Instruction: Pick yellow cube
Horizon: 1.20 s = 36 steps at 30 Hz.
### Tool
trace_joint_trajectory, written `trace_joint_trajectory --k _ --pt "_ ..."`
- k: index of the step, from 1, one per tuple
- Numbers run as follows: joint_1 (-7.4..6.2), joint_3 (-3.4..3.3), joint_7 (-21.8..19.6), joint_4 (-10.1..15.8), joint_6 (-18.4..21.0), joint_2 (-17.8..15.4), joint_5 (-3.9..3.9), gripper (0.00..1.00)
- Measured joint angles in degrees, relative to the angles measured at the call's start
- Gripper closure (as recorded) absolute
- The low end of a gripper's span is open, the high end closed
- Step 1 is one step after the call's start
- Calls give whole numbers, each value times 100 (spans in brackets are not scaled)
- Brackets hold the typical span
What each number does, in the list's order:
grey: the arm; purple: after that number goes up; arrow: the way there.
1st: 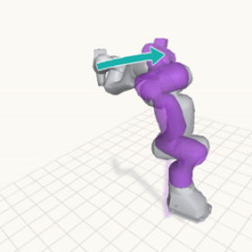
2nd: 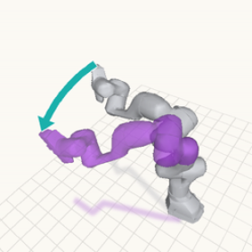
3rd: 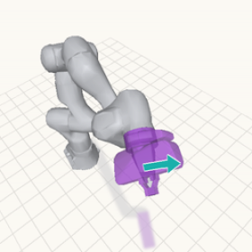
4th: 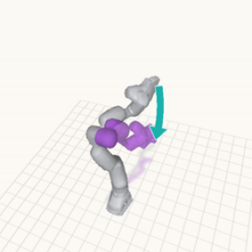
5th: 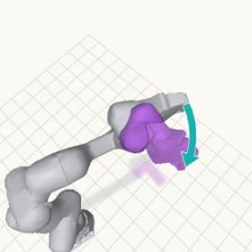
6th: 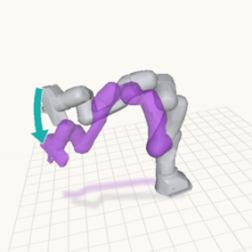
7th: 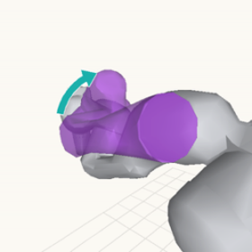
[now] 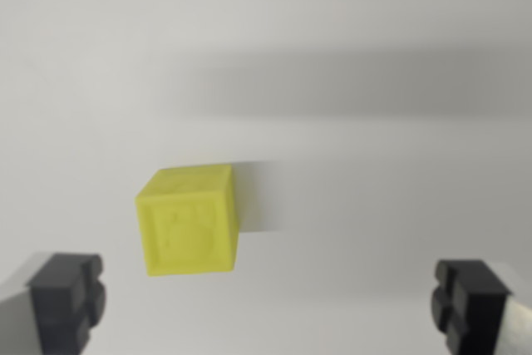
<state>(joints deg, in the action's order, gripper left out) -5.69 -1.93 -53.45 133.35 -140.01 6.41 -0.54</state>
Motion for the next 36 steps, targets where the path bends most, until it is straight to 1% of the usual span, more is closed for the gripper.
trace_joint_trajectory --k 19,36 --pt "-247 0 -149 479 -781 316 44 0" --pt "-489 1 -274 793 -1492 722 113 0"
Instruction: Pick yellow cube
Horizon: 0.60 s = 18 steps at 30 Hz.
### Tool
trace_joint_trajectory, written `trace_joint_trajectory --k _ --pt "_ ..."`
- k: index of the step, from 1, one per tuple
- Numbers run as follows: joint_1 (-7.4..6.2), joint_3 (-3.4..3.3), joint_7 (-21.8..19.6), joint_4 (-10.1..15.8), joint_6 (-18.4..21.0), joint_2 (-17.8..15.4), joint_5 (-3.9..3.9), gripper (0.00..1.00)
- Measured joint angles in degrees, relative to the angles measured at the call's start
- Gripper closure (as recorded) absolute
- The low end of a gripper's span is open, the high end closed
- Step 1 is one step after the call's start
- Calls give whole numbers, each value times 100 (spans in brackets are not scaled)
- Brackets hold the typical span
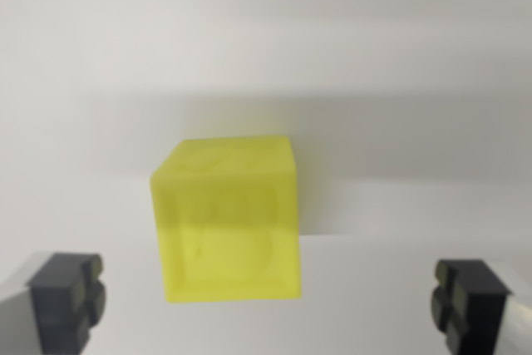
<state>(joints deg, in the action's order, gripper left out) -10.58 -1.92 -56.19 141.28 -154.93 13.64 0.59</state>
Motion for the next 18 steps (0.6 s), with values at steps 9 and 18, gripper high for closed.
trace_joint_trajectory --k 9,18 --pt "-140 1 -56 122 -379 261 59 0" --pt "-236 -1 -89 177 -631 465 111 0"
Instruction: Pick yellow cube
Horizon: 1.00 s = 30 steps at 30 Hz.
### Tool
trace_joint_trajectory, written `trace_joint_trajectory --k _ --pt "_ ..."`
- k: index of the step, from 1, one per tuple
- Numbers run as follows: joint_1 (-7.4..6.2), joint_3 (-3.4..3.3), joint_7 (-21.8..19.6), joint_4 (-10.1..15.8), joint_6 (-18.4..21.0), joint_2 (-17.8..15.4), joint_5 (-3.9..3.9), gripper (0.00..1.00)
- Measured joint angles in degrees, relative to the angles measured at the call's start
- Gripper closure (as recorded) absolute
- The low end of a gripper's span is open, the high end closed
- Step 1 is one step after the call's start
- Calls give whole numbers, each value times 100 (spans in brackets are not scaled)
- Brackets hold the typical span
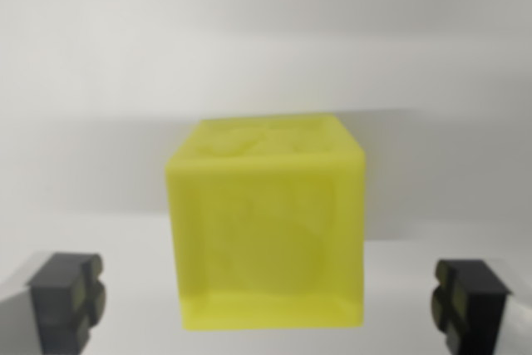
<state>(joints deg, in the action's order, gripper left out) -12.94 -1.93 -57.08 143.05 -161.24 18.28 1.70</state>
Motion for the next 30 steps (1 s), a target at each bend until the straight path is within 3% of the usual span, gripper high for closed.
trace_joint_trajectory --k 20,21,30 --pt "-32 4 153 -189 -571 763 187 0" --pt "-42 -2 167 -192 -575 769 205 100" --pt "-42 -12 132 -131 -422 551 166 100"
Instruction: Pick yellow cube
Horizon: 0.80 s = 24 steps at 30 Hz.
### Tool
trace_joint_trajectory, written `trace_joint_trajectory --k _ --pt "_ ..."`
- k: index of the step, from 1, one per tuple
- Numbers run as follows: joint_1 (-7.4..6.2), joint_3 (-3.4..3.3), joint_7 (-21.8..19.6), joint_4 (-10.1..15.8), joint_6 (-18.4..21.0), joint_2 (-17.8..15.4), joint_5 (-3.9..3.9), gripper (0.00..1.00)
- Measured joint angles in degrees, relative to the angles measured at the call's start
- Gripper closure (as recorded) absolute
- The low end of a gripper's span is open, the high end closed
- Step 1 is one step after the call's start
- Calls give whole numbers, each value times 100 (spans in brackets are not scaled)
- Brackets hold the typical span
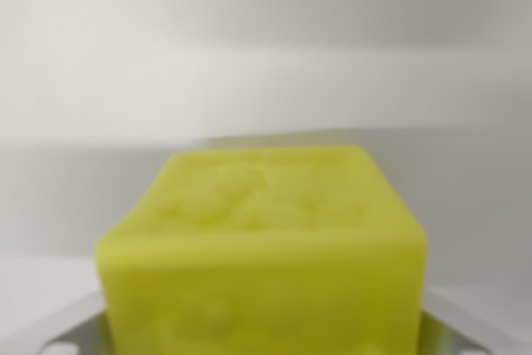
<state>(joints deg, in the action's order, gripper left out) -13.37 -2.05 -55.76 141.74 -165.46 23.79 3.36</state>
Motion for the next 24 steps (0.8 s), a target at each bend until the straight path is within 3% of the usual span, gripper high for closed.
trace_joint_trajectory --k 11,24 --pt "27 3 -89 111 360 -472 -121 100" --pt "49 6 -154 196 815 -1012 -209 100"
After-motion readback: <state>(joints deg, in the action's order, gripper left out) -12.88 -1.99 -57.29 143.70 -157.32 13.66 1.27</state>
